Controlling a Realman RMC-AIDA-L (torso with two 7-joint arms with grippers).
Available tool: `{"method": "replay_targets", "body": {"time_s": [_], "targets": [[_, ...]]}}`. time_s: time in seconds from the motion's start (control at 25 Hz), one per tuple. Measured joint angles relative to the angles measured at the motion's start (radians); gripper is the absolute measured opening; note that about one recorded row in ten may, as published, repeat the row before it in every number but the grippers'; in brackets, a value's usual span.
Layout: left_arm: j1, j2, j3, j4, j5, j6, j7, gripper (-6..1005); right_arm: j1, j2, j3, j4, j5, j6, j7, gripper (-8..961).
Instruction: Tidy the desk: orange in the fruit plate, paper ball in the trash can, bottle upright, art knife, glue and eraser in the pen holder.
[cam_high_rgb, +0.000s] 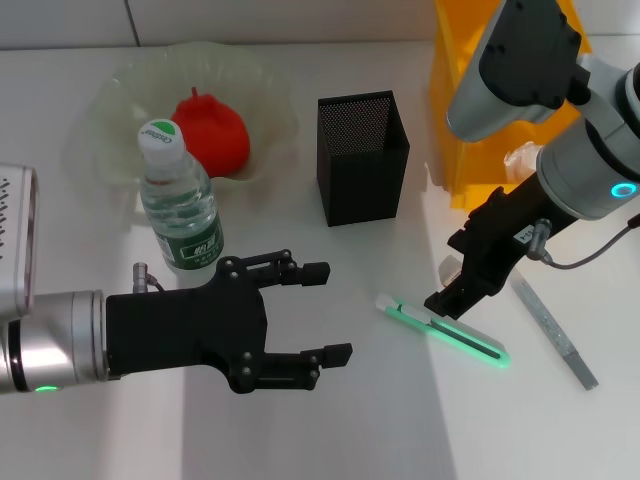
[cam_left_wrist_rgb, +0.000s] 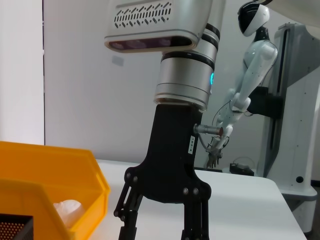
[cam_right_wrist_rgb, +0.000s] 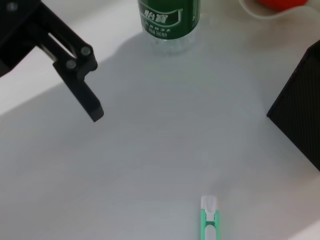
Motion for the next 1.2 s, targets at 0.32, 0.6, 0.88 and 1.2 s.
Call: {"method": "replay_targets", "body": {"time_s": [0.32,0.6,0.88,1.2], "targets": [[-0.011,0.001,-0.004,0.008,0.001,0.002,-0.037,805,0.031,0.0,-0.005,0.036,0.0,-0.012,0.012,802],[-0.03,0.002,-0.005,0.006,0.003,0.002,-0.037,805,0.111,0.001,-0.005,0.197,0.001,-0.015,0.054,801],[-0.047,0.002,-0.003,0.0,0.007,-0.005,-0.037,804,0.115,0.002,-0.042,0.21,0.0,0.01,0.078,799],[-0.049,0.001,-0.004,-0.004,0.08,-0.016,-0.055,804,0.126,0.002,-0.137,0.215,-0.01,0.066,0.114,797]]}}
